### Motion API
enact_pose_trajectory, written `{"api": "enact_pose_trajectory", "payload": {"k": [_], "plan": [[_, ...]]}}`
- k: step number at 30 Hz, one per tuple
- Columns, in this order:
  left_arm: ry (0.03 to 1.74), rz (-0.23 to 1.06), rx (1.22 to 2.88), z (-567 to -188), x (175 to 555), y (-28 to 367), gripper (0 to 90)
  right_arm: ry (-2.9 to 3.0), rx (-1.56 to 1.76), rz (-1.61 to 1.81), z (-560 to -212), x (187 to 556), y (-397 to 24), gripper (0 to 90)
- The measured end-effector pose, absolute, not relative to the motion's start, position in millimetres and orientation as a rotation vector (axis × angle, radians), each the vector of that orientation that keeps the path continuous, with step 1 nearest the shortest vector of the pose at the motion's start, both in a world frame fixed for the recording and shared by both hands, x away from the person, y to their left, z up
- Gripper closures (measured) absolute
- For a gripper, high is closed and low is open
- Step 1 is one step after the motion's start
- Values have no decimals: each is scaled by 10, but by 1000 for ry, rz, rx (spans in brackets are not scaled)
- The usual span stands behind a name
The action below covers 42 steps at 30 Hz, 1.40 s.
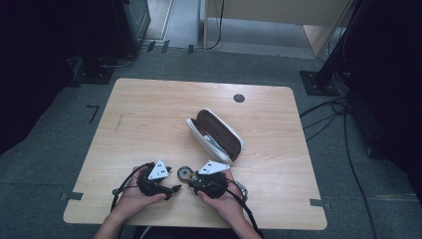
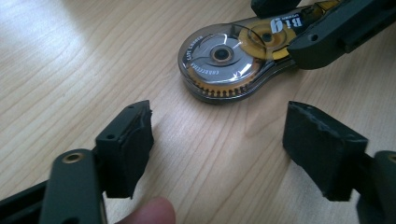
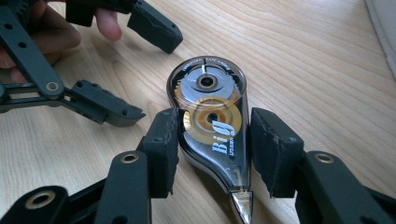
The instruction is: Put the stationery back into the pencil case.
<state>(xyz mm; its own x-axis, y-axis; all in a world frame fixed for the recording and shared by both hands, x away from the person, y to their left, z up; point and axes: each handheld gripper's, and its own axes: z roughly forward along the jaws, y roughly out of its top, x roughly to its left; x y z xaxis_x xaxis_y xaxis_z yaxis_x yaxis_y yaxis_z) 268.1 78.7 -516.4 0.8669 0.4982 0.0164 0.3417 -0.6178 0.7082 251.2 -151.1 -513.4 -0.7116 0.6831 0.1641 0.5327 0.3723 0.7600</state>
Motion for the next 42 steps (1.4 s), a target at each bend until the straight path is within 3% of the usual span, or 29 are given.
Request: {"api": "enact_pose_trajectory", "payload": {"k": [16, 17, 18, 21, 27, 32, 42], "plan": [[417, 417, 2282, -5177, 2583, 657, 382, 2452, 1109, 1326, -5045, 2484, -1572, 543], [414, 430, 2282, -5176, 2580, 659, 381, 2451, 1112, 1338, -5039, 2480, -1580, 743], [408, 420, 2285, -5174, 2580, 662, 409, 2440, 1124, 1357, -5029, 2472, -1596, 701], [404, 401, 2284, -5174, 2585, 665, 446, 2450, 1138, 1389, -5016, 2494, -1614, 696], [430, 376, 2280, -5176, 2600, 674, 446, 2421, 1138, 1344, -5032, 2486, -1620, 647], [451, 360, 2279, -5176, 2600, 681, 446, 2336, 1149, 1270, -5030, 2457, -1646, 524], [422, 235, 2268, -5121, 2537, 731, 382, 2317, 1163, 1215, -5092, 2505, -1750, 549]]}}
